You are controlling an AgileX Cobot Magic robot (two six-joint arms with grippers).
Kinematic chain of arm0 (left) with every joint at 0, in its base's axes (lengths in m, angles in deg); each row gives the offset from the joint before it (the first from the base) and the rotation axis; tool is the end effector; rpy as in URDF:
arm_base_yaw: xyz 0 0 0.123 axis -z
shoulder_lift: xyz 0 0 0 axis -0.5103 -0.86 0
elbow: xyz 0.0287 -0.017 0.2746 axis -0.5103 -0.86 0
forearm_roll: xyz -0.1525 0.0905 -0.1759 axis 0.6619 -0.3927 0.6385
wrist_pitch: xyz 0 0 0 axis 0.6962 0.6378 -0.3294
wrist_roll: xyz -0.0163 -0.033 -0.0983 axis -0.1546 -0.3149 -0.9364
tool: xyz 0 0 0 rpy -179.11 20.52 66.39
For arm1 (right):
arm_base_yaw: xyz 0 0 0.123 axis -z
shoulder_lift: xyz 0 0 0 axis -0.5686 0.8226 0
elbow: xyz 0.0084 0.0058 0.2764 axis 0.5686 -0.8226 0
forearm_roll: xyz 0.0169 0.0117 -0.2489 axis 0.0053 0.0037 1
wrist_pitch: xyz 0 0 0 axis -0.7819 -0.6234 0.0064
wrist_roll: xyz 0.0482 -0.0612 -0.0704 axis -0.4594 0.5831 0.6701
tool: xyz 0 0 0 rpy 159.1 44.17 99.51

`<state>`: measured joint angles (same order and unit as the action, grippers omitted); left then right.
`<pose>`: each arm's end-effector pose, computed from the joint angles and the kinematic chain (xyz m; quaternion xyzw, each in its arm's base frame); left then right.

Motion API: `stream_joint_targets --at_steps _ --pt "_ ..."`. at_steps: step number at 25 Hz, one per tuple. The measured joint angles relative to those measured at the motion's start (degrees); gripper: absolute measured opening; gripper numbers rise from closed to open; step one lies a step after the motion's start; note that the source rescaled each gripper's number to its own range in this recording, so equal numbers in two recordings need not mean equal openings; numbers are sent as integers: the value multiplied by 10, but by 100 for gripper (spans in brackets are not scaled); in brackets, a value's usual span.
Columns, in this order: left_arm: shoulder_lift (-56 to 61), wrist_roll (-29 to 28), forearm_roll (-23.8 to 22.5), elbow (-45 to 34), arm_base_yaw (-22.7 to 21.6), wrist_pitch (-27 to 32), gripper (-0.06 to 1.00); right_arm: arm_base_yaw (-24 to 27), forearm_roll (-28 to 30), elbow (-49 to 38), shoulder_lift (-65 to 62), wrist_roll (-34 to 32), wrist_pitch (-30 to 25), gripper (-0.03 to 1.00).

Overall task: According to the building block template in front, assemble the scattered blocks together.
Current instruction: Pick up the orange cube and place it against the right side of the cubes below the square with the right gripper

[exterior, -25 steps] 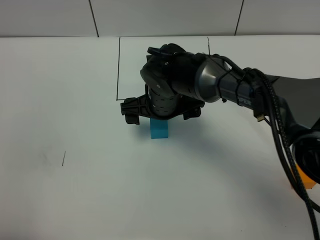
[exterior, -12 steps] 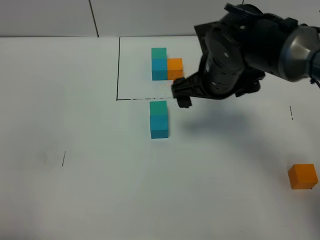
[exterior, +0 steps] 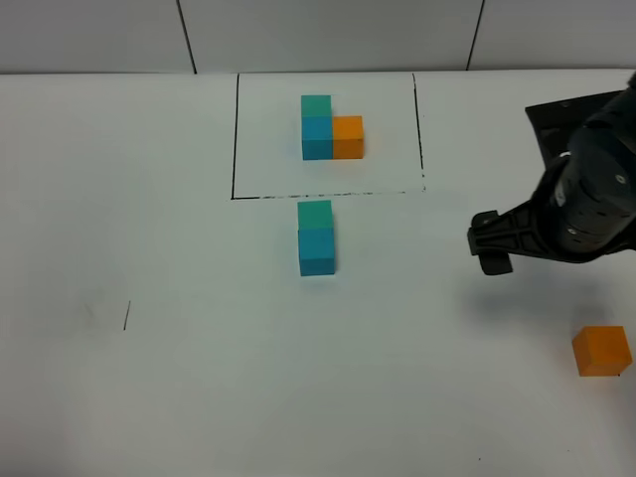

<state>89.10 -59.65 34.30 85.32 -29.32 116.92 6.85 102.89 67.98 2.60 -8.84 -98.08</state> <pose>0.0112 -0.0147 0.2700 0.0730 0.8516 -0.0488 0.5168 0.2638 0.1128 0.2153 -0.0638 0.9820 -0.0468 0.1715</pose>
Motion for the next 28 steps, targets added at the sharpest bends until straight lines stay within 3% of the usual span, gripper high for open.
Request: stream_joint_targets --at_steps 7,16,28 --pt "0 0 0 0 0 0 36 49 -15 -82 -54 24 10 92" --pt "0 0 0 0 0 0 36 123 -154 -168 -61 157 104 92" --pt "0 0 0 0 0 0 36 144 -159 -216 -69 205 135 92"
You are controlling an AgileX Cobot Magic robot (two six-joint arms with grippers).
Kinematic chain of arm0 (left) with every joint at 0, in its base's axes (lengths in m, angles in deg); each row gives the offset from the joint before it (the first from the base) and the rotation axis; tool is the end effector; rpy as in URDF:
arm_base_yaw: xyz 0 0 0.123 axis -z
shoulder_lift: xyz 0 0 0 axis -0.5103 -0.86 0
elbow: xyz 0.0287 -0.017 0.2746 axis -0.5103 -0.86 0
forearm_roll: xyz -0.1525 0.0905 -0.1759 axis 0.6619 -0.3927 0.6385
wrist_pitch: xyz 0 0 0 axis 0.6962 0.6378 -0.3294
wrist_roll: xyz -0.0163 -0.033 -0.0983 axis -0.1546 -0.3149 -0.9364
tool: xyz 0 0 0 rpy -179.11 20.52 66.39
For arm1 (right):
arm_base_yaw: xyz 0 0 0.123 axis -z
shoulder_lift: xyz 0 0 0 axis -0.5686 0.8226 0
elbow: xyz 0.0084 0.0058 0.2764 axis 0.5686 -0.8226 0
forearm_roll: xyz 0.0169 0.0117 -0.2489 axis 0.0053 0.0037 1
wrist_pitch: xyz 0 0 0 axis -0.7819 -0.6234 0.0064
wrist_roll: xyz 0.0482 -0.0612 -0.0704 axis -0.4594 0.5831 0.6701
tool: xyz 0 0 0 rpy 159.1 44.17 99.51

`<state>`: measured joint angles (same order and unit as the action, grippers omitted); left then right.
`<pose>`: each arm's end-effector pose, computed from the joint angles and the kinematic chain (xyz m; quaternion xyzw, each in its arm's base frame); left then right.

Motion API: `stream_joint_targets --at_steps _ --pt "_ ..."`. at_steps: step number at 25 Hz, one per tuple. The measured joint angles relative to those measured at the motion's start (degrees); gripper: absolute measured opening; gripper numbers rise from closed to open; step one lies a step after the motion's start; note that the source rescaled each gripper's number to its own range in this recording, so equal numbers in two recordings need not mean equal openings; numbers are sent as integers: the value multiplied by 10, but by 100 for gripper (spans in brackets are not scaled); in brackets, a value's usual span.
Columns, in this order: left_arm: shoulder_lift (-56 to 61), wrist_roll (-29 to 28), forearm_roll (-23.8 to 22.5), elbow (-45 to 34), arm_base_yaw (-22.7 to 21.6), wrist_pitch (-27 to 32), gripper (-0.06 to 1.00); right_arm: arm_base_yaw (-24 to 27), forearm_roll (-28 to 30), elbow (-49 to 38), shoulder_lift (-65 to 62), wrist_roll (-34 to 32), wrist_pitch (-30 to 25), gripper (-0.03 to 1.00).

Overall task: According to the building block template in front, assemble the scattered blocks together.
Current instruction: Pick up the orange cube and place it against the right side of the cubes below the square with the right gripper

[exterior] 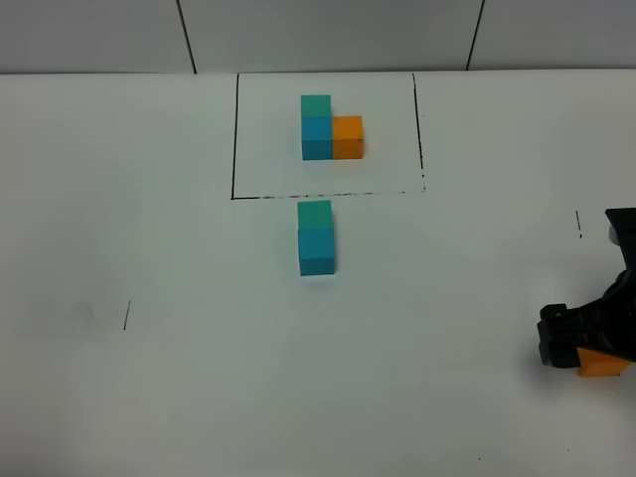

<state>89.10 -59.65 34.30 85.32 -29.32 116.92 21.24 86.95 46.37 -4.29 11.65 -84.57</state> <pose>0.0112 -0.0147 0.2700 0.0730 0.8516 -0.0488 0.5168 0.2140 0.0501 0.1555 -0.0436 0.9919 0.0181 0.1177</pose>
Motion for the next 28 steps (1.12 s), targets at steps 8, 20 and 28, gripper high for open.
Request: stream_joint_targets --at_steps 8,20,28 --pt "0 0 0 0 0 0 36 31 -9 -2 2 32 41 91" --pt "0 0 0 0 0 0 36 41 -65 -5 25 103 55 91" --pt "0 0 0 0 0 0 36 48 -66 -28 55 107 77 91"
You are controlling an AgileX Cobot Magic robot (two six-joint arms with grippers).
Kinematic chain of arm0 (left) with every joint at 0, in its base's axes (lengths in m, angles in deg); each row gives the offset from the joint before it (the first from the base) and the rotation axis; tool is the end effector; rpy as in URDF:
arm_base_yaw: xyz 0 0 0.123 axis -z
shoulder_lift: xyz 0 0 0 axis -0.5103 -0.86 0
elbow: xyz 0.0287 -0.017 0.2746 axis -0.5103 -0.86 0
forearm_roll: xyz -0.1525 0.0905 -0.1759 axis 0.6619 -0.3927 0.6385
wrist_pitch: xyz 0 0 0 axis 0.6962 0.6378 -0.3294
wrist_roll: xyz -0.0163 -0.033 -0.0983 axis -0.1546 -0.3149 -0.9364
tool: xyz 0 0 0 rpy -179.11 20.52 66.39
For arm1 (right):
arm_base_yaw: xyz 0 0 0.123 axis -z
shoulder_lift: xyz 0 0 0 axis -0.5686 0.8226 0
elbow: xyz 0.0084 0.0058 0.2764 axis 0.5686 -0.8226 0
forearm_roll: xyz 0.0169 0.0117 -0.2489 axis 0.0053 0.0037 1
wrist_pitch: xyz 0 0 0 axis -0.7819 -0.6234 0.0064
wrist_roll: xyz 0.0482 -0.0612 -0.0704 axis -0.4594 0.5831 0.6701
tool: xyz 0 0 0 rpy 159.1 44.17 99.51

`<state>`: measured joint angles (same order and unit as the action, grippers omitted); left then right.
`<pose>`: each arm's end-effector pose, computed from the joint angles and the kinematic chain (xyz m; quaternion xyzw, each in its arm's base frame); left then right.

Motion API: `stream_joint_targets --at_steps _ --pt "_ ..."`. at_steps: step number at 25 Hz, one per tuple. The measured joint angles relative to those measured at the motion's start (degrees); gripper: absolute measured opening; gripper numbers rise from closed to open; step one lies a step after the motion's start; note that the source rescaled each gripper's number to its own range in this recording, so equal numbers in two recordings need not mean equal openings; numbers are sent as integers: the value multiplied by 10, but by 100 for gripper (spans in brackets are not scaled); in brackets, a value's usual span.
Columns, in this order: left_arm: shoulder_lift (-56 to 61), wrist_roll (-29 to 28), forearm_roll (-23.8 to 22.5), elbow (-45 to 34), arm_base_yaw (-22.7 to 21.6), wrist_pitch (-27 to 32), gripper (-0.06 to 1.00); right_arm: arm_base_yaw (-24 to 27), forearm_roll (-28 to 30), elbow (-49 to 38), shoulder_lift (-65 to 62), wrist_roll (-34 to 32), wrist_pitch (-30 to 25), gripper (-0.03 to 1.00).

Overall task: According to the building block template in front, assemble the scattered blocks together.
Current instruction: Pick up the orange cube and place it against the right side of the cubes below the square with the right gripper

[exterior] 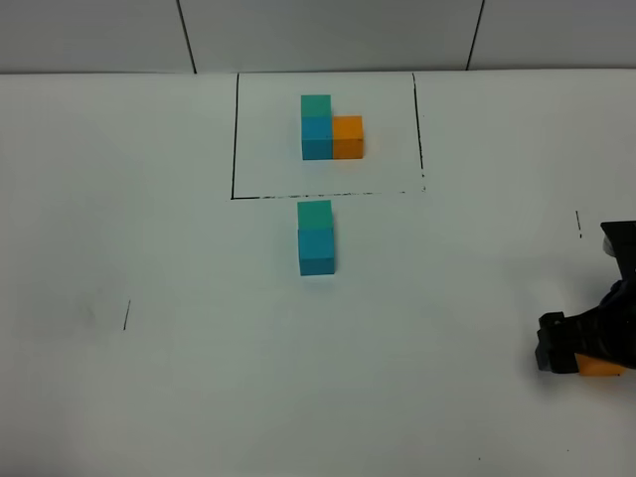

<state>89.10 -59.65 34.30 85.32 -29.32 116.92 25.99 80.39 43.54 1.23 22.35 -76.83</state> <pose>0.0112 -0.0147 0.2700 0.0730 0.8516 -0.0488 0.5168 0.2194 0.0385 0.1268 -0.0492 0.9919 0.0357 0.1116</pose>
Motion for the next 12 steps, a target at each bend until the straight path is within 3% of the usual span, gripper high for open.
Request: stream_joint_targets --at_steps 12 --pt "0 0 0 0 0 0 36 39 4 -6 41 2 30 90"
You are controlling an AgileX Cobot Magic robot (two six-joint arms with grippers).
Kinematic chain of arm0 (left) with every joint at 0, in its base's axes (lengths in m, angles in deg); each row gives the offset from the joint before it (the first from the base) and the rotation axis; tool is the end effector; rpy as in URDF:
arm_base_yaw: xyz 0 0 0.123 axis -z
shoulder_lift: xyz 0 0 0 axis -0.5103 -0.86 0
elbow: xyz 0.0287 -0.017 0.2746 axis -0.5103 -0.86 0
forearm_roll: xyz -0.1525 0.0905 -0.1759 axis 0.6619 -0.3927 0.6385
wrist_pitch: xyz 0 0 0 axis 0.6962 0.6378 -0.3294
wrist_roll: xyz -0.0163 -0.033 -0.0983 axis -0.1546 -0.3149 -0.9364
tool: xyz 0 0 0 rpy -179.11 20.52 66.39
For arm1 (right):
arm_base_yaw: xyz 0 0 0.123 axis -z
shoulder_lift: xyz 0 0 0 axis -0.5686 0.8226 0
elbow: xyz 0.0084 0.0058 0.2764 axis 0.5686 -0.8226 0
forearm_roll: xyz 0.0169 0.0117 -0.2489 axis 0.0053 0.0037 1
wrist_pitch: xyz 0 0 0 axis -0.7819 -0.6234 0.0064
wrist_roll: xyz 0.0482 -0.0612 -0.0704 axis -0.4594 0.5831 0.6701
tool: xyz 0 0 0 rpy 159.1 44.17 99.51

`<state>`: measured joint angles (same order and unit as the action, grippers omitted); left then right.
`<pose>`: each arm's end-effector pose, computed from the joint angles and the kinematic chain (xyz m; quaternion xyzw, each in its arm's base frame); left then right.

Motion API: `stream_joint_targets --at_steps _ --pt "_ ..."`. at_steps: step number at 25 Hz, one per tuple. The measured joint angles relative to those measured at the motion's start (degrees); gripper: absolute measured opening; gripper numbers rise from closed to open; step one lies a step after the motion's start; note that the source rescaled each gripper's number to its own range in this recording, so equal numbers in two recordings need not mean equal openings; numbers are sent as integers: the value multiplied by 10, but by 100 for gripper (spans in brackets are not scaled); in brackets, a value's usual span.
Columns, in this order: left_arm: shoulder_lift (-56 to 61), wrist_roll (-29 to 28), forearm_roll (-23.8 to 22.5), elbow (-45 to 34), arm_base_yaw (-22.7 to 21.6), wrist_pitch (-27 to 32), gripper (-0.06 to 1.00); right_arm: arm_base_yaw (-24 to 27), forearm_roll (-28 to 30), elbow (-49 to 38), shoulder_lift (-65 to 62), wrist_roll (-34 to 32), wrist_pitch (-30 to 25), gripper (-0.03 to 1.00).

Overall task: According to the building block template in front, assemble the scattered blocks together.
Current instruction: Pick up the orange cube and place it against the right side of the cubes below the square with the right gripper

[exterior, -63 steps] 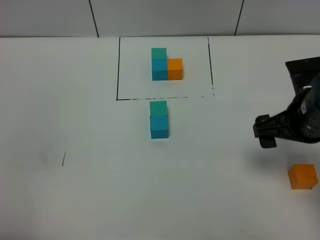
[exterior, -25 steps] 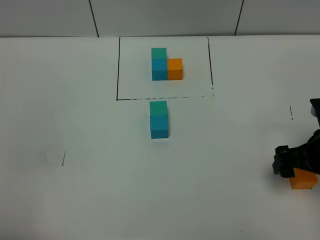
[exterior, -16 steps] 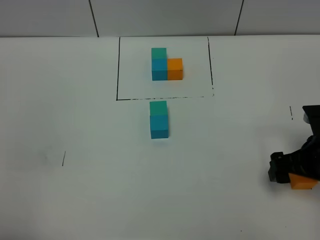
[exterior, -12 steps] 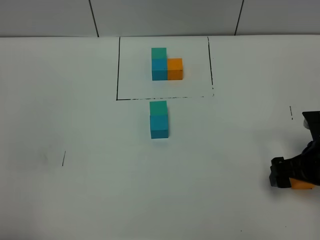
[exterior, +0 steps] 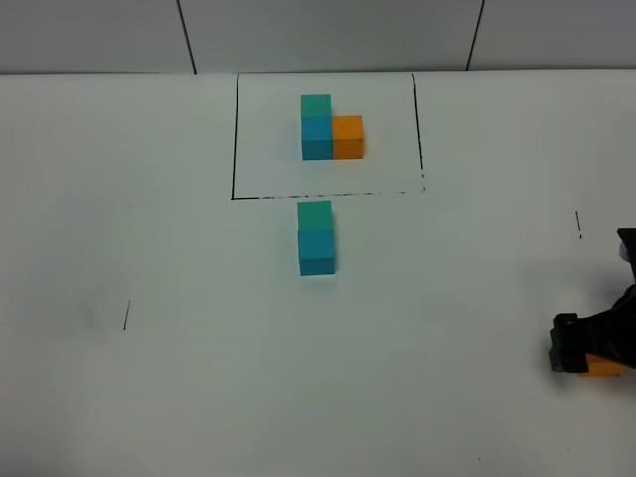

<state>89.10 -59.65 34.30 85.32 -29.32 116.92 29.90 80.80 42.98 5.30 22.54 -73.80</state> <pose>0.0112 -0.0147 0.2700 0.0730 0.8516 -0.0488 0.5168 0.2239 0.0229 0.1101 -0.0183 0.9946 0.0267 0.0991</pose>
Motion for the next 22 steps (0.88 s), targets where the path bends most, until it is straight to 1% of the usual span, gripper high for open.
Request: stream_joint_targets --at_steps 4,6,11,17,22 --pt "0 0 0 0 0 0 36 0 0 0 15 0 8 88" --pt "0 0 0 0 0 0 36 0 0 0 18 0 9 85" --pt "0 0 0 0 0 0 36 0 1 0 24 0 10 72" --pt "0 0 0 0 0 0 36 0 15 0 28 -11 18 55" --pt "0 0 0 0 0 0 36 0 28 0 28 -25 23 47"
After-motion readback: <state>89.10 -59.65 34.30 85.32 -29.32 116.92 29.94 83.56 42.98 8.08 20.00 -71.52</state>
